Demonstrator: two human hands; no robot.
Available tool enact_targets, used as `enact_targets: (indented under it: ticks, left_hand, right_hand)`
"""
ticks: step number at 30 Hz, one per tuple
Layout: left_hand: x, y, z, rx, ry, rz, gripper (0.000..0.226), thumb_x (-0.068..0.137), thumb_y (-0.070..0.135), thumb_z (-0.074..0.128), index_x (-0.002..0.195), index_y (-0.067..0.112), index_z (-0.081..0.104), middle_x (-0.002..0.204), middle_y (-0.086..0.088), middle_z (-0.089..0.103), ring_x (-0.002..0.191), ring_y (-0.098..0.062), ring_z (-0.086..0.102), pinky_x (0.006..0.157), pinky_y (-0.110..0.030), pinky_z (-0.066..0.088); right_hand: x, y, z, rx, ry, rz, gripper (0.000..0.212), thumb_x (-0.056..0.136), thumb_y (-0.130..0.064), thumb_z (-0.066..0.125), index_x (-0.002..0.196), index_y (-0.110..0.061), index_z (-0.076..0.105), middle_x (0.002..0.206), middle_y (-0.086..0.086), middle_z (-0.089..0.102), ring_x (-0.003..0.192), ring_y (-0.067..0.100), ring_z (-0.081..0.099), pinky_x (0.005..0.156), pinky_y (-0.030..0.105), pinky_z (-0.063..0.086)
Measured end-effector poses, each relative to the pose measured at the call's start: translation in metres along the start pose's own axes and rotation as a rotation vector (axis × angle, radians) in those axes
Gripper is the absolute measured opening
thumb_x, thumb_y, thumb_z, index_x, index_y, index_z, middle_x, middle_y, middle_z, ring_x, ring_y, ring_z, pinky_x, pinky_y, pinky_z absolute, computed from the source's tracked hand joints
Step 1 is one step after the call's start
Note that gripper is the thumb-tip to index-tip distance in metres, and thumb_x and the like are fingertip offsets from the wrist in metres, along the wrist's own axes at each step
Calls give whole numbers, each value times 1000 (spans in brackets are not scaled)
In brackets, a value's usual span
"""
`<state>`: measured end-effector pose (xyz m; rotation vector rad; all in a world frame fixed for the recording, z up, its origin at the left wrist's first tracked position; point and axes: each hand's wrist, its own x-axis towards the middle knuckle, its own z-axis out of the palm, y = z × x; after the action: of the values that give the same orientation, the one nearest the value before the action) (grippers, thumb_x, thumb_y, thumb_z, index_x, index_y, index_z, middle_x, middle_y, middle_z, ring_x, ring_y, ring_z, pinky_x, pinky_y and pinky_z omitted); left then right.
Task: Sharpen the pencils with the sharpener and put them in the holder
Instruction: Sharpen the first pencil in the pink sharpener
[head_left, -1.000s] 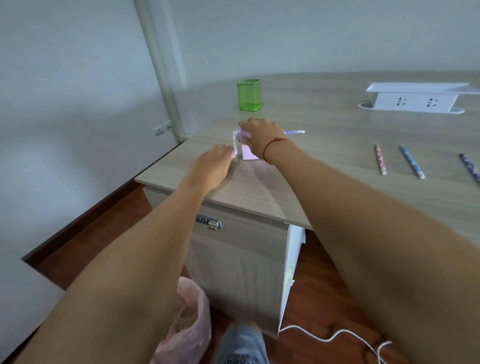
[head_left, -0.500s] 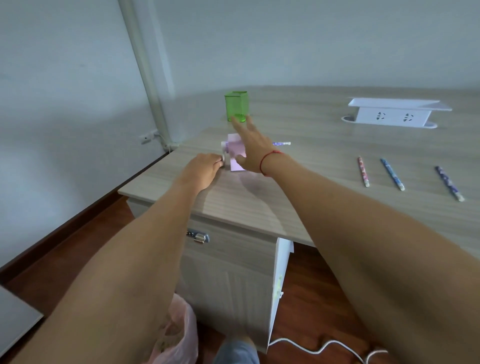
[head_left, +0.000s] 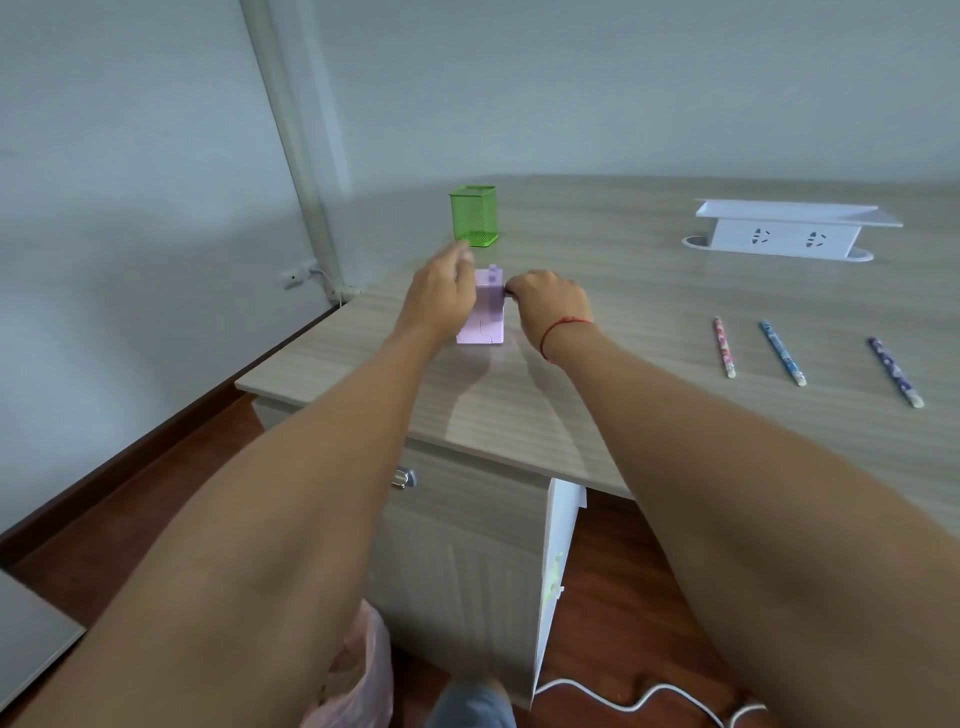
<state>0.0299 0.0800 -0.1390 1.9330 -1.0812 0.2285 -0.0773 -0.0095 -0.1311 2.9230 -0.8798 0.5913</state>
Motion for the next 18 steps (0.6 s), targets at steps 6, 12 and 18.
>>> enact_targets:
  ticks: [6,12,18]
  left_hand:
    - [5,-6,20,9,-33,-52,36,99,19,32,107,4,64,115,-15,62,108,-29,55,90,-34,42]
    - [3,3,18,-9,-81,-57,47,87,30,30,110,12,67,121,-8,63,114,-23,54,95,-30,42]
    - [-1,11,19,-9,-112,-50,46,88,29,32,113,13,67,122,-10,62,115,-25,54,96,-31,42]
  right_hand:
    - [0,5,-3,-69,0,-31,35,101,-6,35,125,-11,60,127,15,59,117,36,58,90,38,48]
    - [-8,18,-8,-78,-30,-19,31,99,-3,37,118,-7,61,122,17,60,112,37,60,85,39,49]
    - [-20,34,-11,-86,-25,-6,29,99,-4,39,115,-8,62,118,16,61,109,36,60,81,38,48]
